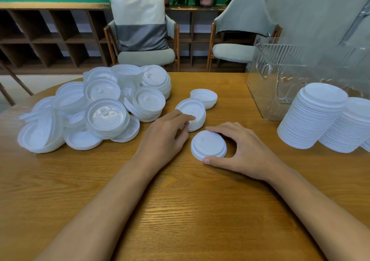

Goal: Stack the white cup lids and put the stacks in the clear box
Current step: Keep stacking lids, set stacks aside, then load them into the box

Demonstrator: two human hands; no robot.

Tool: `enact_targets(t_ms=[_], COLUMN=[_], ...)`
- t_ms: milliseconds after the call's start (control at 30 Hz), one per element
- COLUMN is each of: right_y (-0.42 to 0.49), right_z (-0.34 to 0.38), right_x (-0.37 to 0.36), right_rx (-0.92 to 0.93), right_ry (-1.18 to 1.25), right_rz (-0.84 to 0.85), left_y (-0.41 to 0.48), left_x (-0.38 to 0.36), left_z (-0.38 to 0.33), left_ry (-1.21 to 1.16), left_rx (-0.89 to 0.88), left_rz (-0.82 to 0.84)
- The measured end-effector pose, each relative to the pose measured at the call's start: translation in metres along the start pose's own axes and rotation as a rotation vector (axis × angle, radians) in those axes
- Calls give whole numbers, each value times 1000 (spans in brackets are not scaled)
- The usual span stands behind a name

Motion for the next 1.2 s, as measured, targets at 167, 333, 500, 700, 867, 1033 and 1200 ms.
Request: enact_targets(t_ms=[167, 333, 500, 700, 867, 1033, 1200], right_y=[0, 0, 1, 1, 1, 0, 0], right_z=[-1, -2, -2, -2, -3, -1, -1], right_x=[-1, -2, -2, -2, -3, -3, -4], right_rx=[2, 2, 0, -8, -11, -13, -9], right_ry=[1, 6, 11, 16, 22, 23, 75], right_rz=[-13, -15, -15, -1, -12, -61, -99], left_y=[0, 2, 2, 3, 2, -6, -5], left_x=[-2, 3, 4, 5, 11, 18, 14], left_z=[-1, -1, -1, 2, -9, -36, -39], left_ry=[31, 89, 77, 23, -109, -536, -677], left_rx=[-4, 25, 82, 143, 102, 279, 422], left_rz=[-10, -67, -85, -78, -192, -106, 60])
Point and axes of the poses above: each hand's wrist, its own y-axis towards the middle knuckle, its own x-axis out of the back of the hand, z = x × y, the point moved 1 cm from there along y, towards the middle knuckle, and after that the axes turned 7 degrees about x, right-handed, at the moved point
